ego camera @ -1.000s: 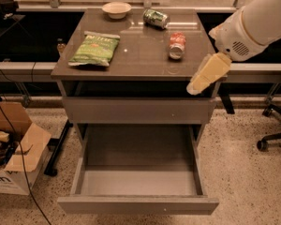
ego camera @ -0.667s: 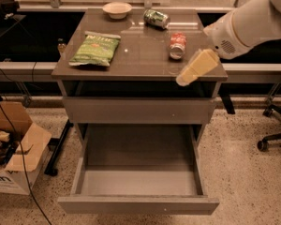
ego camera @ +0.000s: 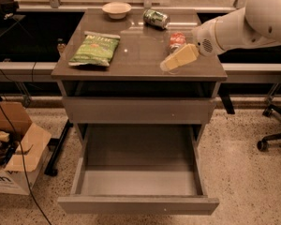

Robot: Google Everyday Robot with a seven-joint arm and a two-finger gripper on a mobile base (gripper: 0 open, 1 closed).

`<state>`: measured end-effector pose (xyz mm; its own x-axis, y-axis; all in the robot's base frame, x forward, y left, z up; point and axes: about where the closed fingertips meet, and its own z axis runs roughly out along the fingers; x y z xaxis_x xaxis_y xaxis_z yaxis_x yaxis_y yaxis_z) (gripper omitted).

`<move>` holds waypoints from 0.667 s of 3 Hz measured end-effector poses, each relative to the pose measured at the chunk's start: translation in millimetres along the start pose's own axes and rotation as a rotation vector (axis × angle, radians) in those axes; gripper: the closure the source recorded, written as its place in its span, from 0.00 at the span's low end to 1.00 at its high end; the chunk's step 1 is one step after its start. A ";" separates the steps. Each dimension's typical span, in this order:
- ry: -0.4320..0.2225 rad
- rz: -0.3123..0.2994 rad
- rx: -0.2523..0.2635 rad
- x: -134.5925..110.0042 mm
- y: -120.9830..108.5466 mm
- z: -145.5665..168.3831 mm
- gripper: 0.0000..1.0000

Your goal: Place coke can into middle drawer

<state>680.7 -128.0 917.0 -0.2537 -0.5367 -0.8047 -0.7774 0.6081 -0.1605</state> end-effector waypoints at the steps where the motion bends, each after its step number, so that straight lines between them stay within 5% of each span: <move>1: -0.048 0.048 -0.012 -0.8 -19.2 24.2 0.00; 2: -0.104 0.123 0.017 4.8 -51.4 41.1 0.00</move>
Offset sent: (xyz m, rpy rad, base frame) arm 0.0848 -0.0269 -0.0189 0.2045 -0.0210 -0.1206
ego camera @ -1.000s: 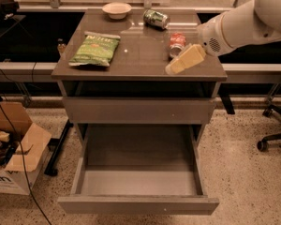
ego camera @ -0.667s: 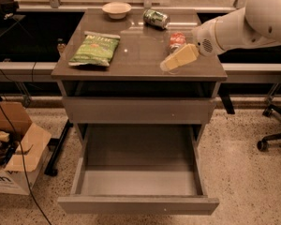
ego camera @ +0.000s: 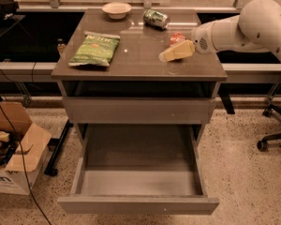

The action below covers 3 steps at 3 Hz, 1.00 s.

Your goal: Place coke can into middle drawer

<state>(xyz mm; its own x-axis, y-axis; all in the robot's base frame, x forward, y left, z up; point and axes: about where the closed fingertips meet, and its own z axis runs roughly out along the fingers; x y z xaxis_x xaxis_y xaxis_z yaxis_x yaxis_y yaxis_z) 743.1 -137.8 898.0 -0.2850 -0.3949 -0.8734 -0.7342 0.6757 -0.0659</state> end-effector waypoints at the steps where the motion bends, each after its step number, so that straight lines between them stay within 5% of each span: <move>1: -0.012 0.070 0.013 7.9 -31.6 21.9 0.00; 3: -0.058 0.110 0.037 6.9 -34.8 33.4 0.00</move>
Offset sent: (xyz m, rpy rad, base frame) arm 0.0574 -0.0217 -0.0217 0.0582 0.0615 -0.0645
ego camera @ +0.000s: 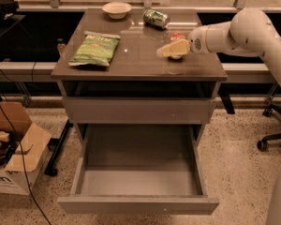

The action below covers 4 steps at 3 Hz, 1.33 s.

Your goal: Place coke can into middle drawer

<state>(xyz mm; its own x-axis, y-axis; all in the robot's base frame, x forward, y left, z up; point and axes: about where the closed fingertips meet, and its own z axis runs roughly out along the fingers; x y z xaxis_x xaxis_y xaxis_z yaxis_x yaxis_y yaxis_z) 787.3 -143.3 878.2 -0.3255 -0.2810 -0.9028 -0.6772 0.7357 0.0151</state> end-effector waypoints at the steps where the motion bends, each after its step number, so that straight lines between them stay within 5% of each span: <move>1: -0.043 0.023 0.016 -0.1 1.1 15.6 0.00; 2: -0.066 0.043 0.048 2.3 -5.0 26.1 0.00; 4: -0.057 0.126 0.173 19.3 -30.0 35.2 0.49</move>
Offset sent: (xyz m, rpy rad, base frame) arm 0.0312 0.0063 -0.0178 0.0782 -0.0569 -0.1178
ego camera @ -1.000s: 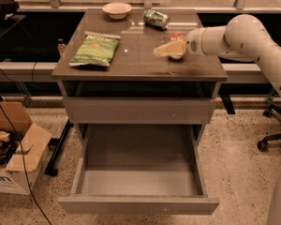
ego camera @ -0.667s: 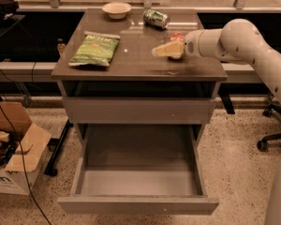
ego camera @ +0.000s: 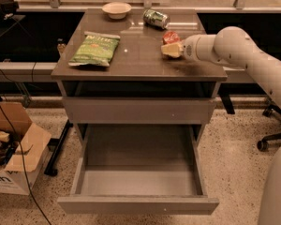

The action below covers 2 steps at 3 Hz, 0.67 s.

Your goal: Place coke can into middle drawer

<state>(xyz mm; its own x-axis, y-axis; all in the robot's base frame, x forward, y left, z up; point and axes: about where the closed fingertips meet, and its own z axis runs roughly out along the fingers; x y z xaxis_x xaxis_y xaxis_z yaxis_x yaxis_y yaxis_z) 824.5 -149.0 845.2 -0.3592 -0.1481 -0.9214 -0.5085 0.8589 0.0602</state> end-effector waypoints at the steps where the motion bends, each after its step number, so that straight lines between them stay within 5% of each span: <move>1: 0.000 0.006 0.037 -0.9 -5.7 -0.3 0.73; 2: -0.025 -0.029 0.029 -21.4 1.0 -8.3 0.96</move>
Offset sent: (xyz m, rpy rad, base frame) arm -0.0037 0.0034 0.0557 -0.0419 -0.0985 0.0100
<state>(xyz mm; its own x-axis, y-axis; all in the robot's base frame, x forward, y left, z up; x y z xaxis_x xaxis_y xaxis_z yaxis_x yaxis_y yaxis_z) 825.2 -149.0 868.1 -0.3246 -0.1609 -0.9321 -0.4954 0.8683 0.0227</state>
